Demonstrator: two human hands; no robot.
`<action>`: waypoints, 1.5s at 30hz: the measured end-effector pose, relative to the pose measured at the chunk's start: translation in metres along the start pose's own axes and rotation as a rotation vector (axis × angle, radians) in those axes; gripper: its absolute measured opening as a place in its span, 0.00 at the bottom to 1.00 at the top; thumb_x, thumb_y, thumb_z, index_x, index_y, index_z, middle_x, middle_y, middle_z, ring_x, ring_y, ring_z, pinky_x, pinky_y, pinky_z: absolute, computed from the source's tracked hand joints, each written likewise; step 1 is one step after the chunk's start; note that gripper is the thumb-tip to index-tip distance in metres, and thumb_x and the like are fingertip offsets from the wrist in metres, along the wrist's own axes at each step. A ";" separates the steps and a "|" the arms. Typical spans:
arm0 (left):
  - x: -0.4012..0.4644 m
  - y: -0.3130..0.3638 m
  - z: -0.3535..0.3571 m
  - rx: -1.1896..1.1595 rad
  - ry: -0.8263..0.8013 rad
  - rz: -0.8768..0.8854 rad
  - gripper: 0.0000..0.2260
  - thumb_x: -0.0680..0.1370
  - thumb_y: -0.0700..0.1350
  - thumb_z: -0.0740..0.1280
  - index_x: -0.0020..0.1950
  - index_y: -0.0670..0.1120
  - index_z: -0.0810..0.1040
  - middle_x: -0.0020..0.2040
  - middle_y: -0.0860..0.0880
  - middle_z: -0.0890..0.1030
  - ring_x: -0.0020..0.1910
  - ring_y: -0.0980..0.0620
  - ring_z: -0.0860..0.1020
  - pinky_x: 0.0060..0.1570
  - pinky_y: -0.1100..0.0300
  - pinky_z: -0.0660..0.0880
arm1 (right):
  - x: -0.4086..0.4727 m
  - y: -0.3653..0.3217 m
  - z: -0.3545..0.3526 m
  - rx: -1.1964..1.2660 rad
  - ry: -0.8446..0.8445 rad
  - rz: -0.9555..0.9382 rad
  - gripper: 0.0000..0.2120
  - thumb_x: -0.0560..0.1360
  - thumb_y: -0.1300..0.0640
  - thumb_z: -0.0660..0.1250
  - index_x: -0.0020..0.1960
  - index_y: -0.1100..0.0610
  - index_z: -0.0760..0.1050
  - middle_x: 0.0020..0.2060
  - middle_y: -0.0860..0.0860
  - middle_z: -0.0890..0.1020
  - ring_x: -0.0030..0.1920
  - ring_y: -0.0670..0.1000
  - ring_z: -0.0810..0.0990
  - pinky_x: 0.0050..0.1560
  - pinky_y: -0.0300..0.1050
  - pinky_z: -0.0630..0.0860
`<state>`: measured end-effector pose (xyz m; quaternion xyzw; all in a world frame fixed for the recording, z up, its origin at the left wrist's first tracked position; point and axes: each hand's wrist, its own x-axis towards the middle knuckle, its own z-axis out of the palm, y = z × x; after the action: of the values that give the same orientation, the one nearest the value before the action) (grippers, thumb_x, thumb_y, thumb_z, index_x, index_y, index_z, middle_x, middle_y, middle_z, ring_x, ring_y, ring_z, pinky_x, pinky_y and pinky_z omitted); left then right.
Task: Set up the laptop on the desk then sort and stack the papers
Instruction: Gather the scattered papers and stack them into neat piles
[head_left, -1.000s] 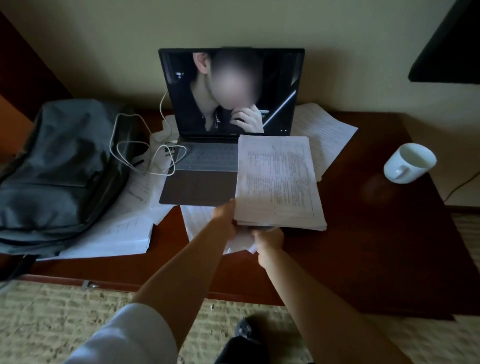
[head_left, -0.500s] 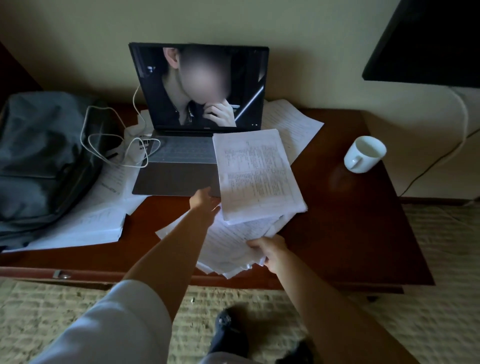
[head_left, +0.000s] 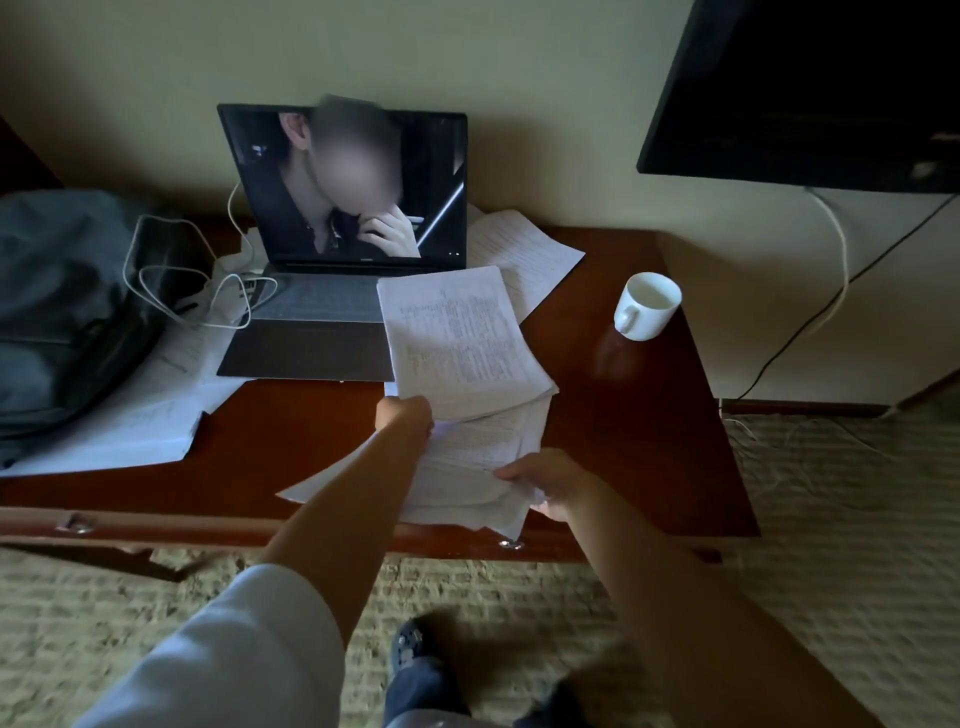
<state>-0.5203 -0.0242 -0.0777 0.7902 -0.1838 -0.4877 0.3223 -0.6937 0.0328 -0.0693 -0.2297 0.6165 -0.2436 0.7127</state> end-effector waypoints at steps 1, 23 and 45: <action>-0.004 0.000 -0.001 0.015 0.020 0.019 0.10 0.72 0.33 0.60 0.51 0.36 0.76 0.38 0.42 0.77 0.32 0.49 0.75 0.30 0.60 0.72 | -0.003 0.000 -0.006 -0.007 0.001 -0.001 0.17 0.68 0.74 0.70 0.57 0.69 0.77 0.55 0.62 0.80 0.52 0.60 0.80 0.39 0.47 0.79; -0.076 -0.048 0.001 0.757 -0.244 -0.120 0.04 0.76 0.33 0.56 0.48 0.35 0.69 0.29 0.45 0.67 0.26 0.53 0.64 0.29 0.61 0.64 | -0.031 0.002 -0.111 -0.388 0.286 -0.047 0.15 0.79 0.61 0.57 0.64 0.64 0.68 0.48 0.59 0.76 0.42 0.55 0.75 0.34 0.41 0.68; -0.049 -0.036 0.033 0.563 -0.175 0.153 0.16 0.73 0.51 0.70 0.56 0.48 0.71 0.54 0.46 0.76 0.54 0.45 0.75 0.53 0.48 0.75 | -0.013 -0.025 -0.102 -0.315 0.316 -0.118 0.29 0.71 0.68 0.68 0.70 0.67 0.64 0.67 0.60 0.70 0.67 0.59 0.69 0.63 0.48 0.66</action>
<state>-0.5723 0.0202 -0.0808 0.7872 -0.3979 -0.4582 0.1096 -0.7978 0.0189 -0.0571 -0.3329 0.7364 -0.2186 0.5470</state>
